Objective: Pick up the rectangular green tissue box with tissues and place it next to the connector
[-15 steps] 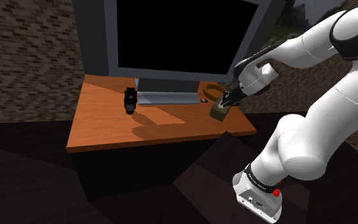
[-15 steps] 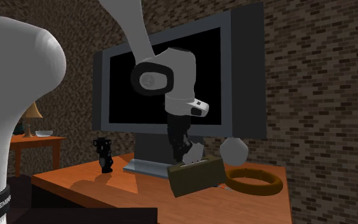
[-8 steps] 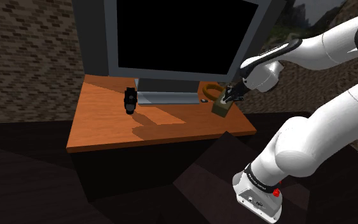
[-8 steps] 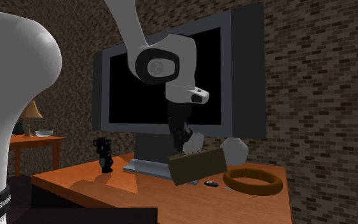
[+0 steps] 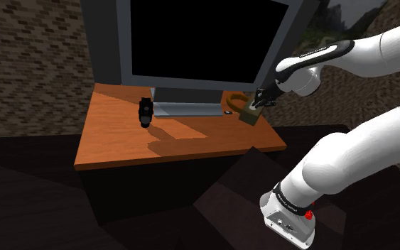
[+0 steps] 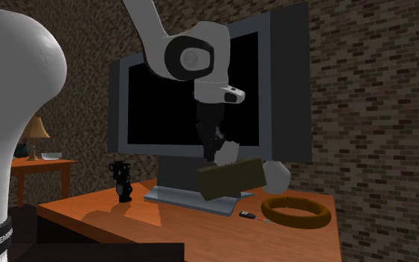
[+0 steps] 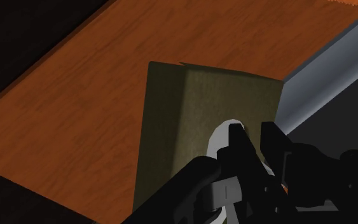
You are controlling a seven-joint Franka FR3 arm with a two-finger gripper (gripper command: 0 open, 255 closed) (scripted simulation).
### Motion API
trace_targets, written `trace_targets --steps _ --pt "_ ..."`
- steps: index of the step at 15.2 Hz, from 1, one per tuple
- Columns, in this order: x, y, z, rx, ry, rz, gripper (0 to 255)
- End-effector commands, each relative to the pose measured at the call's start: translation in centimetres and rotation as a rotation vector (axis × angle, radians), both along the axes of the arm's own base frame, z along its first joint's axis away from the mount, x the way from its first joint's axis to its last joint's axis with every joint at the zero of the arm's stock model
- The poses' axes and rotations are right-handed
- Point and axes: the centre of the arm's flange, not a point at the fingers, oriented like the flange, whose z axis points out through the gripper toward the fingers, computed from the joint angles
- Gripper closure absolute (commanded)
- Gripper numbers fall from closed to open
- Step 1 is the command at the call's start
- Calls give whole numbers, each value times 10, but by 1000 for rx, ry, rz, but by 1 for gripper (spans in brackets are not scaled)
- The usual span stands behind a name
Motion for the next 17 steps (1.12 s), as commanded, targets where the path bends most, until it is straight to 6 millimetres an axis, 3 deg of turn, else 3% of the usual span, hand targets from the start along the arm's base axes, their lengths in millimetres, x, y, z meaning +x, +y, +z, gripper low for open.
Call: trace_targets --steps 1,17 --pt "0 2 10 -1 1 0 255" --pt "0 2 95 -1 1 0 255"
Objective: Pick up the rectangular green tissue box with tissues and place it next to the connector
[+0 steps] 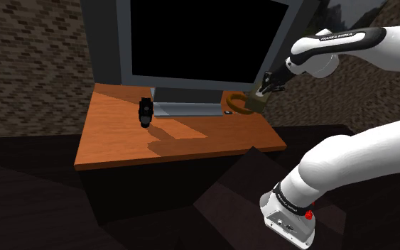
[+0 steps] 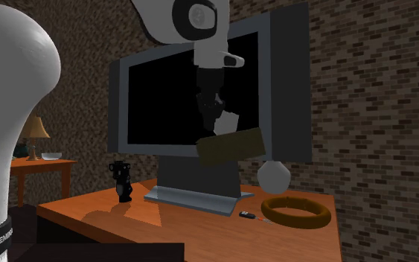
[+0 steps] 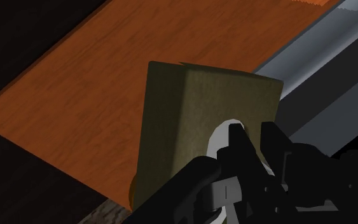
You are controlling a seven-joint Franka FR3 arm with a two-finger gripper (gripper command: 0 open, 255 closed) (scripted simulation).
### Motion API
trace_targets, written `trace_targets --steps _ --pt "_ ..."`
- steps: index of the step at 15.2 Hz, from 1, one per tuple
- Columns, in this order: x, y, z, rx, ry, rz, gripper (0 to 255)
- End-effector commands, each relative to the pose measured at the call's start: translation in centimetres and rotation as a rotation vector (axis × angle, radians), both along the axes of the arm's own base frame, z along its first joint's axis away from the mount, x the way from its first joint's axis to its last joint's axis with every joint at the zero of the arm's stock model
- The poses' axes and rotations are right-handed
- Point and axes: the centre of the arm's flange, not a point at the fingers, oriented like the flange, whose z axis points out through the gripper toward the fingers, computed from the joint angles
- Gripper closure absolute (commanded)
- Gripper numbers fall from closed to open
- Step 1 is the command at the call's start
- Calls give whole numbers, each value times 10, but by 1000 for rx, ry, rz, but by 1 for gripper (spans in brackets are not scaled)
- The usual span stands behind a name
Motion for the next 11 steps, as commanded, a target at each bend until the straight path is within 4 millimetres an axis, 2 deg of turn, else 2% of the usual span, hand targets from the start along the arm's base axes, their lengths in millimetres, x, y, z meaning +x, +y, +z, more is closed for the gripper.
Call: trace_targets --steps 1,7,11 --pt "0 1 11 0 0 0 255" --pt "0 1 41 0 0 0 255" --pt "32 42 41 0 0 0 255"
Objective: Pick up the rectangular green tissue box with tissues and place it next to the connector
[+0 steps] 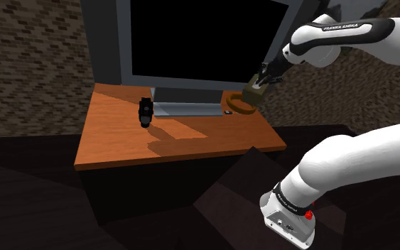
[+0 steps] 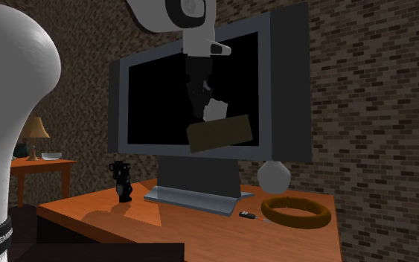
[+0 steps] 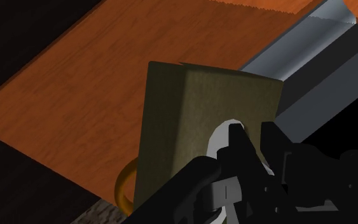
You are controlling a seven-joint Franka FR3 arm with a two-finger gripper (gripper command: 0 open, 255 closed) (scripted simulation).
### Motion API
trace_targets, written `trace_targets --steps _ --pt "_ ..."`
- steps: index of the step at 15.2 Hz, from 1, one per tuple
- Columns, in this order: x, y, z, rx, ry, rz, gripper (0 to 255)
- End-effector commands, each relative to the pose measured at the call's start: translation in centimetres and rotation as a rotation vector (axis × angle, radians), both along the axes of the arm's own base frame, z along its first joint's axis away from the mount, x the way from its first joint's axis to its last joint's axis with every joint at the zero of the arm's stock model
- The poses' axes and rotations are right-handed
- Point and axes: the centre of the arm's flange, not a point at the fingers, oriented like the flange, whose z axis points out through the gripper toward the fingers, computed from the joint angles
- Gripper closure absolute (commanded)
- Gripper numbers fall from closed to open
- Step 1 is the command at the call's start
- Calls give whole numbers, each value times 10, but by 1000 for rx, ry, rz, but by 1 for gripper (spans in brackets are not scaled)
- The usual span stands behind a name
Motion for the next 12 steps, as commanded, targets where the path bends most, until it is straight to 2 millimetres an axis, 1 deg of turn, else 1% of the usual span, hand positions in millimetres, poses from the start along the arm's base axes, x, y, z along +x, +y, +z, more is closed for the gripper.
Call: trace_targets --steps 1,12 --pt "15 21 1 1 0 -2 255" --pt "105 135 1 1 0 -2 255"
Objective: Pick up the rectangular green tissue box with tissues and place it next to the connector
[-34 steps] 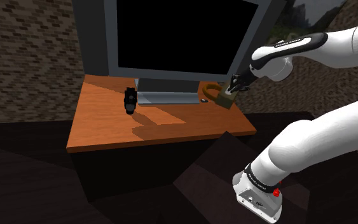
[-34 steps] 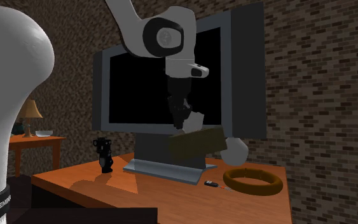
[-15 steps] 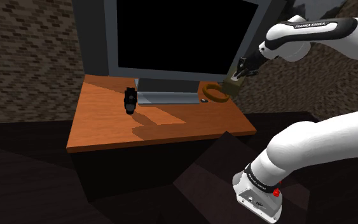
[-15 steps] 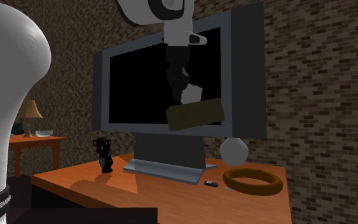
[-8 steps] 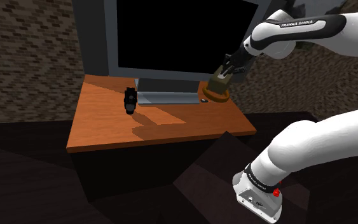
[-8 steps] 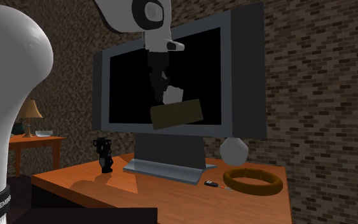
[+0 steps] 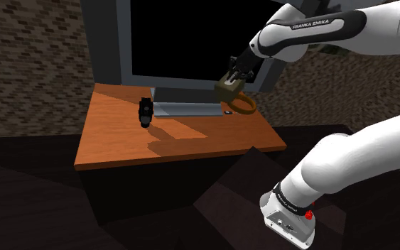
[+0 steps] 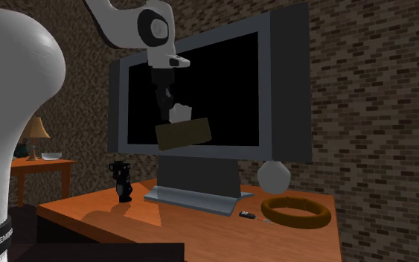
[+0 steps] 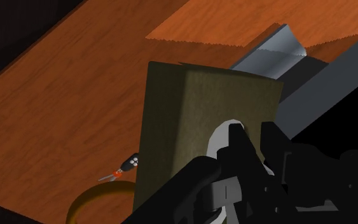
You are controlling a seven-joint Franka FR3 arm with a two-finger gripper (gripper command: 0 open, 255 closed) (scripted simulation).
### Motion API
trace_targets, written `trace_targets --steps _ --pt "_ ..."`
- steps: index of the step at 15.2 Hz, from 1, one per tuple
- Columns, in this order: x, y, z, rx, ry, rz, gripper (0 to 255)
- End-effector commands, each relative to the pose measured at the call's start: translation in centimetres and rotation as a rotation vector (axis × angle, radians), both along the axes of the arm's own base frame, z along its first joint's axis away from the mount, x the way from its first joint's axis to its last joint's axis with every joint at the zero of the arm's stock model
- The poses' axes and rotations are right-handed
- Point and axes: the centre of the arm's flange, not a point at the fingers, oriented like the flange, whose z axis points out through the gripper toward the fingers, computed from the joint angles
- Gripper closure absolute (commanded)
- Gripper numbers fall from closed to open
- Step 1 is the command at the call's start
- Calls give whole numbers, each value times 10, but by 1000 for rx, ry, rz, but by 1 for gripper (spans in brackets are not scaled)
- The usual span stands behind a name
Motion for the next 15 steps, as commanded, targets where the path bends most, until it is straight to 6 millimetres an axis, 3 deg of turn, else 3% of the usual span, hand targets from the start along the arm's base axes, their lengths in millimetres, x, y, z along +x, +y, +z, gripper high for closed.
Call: trace_targets --steps 1,15 --pt "18 22 -1 1 0 -1 255" --pt "128 164 0 1 0 -1 255"
